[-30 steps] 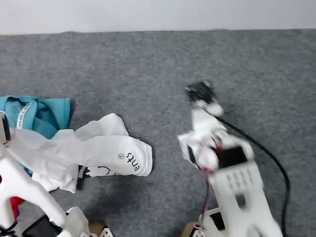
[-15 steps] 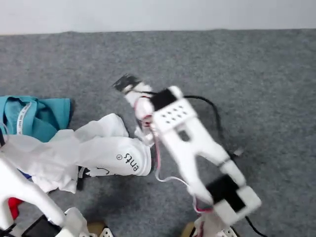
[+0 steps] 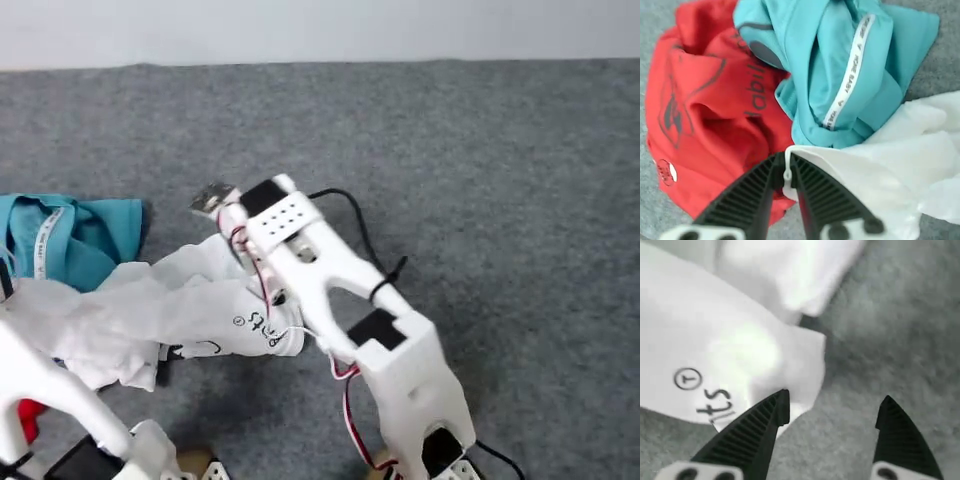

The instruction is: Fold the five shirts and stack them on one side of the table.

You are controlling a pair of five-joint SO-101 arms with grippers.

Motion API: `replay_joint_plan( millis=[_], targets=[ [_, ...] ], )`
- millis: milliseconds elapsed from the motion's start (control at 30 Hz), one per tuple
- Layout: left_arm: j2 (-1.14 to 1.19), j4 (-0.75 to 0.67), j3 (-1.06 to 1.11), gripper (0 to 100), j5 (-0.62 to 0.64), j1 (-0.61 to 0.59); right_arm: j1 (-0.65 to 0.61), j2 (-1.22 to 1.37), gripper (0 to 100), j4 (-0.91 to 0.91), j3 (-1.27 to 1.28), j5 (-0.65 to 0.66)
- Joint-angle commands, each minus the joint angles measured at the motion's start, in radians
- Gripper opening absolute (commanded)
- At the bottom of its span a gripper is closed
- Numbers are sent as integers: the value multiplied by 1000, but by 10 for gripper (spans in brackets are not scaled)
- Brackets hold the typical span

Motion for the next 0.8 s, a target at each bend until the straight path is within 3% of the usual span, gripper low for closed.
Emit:
replay_joint_plan(
  millis=[0,500,767],
  targets=[
    [-32,-18,16,5,-8,-2,-42,27,285,10,-72,12],
    [-29,-18,22,5,-5,-2,-90,94,284,-21,-95,12],
    [-29,-18,22,5,-5,-2,-122,120,284,-24,-196,75]
  ],
)
